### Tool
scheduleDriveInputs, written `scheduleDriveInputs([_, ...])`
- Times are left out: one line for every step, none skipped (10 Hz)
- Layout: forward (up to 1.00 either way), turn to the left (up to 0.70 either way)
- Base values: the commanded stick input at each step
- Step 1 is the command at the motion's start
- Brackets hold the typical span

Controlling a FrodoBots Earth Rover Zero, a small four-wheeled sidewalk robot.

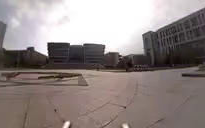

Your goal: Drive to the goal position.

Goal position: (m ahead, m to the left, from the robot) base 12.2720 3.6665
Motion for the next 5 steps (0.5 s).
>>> scheduleDriveInputs([0.7,0.0])
scheduleDriveInputs([0.7,0.0])
scheduleDriveInputs([0.7,0.0])
scheduleDriveInputs([0.7,0.0])
scheduleDriveInputs([0.7,0.0])
